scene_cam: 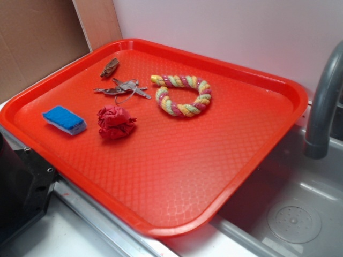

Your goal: Grab the blue sponge.

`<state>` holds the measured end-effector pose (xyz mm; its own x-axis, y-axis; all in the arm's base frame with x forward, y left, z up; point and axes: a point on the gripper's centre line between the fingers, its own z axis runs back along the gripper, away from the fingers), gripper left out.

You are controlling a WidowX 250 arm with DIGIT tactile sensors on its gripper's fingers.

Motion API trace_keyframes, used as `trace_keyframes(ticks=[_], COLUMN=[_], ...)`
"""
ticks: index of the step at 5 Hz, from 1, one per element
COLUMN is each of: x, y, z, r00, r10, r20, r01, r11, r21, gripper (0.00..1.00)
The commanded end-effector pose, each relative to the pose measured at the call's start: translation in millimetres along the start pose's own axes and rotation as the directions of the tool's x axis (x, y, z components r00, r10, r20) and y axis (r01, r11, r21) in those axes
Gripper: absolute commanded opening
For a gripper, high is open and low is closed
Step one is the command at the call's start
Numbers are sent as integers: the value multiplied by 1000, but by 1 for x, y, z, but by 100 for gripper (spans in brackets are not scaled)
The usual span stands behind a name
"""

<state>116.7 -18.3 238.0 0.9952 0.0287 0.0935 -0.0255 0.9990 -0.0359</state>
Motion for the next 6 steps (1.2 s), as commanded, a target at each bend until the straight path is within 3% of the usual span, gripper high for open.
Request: trace_keyframes(ticks=[1, 3, 4, 5, 6], x=[0, -3, 9, 16, 18], y=[0, 2, 15, 30, 46], z=[0, -4, -23, -36, -56], r00=[1000, 994, 944, 850, 695], r10=[0, 110, 326, 522, 712], r20=[0, 24, 39, 77, 100], r01=[0, -109, -325, -516, -706], r11=[1000, 994, 945, 853, 703], r21=[0, -21, -47, -82, -90], gripper=[100, 100, 100, 100, 100])
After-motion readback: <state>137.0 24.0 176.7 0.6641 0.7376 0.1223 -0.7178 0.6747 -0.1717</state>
